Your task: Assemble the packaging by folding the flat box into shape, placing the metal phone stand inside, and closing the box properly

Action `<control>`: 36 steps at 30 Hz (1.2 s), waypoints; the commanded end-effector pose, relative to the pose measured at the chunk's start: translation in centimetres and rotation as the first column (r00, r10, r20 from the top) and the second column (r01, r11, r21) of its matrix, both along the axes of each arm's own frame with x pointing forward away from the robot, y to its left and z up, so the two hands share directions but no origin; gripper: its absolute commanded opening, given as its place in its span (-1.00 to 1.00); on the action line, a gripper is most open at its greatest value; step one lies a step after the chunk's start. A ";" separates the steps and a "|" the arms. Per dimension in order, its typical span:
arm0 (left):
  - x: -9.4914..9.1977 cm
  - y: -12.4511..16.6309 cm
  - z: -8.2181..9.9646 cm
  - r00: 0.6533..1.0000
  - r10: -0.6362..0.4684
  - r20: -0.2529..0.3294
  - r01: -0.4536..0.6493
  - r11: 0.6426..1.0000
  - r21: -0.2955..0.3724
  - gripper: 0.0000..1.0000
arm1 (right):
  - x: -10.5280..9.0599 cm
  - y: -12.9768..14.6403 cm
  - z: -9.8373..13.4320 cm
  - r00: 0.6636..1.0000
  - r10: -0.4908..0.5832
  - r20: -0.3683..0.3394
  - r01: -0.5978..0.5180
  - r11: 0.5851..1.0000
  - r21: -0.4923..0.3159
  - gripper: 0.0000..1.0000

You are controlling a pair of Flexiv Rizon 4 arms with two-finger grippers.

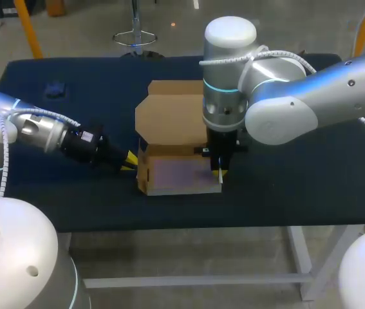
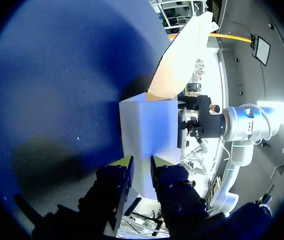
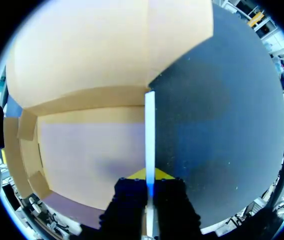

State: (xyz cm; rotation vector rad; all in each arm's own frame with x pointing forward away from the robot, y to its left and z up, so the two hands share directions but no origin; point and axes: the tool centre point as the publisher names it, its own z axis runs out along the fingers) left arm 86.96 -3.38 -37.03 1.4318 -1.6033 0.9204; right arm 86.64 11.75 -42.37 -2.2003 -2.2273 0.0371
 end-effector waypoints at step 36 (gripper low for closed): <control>-1.1 -2.4 0.6 0.987 0.148 0.055 -0.152 0.986 0.072 -0.05 | 0.1 0.2 -0.1 1.000 0.000 -0.005 0.000 1.000 -0.005 -1.00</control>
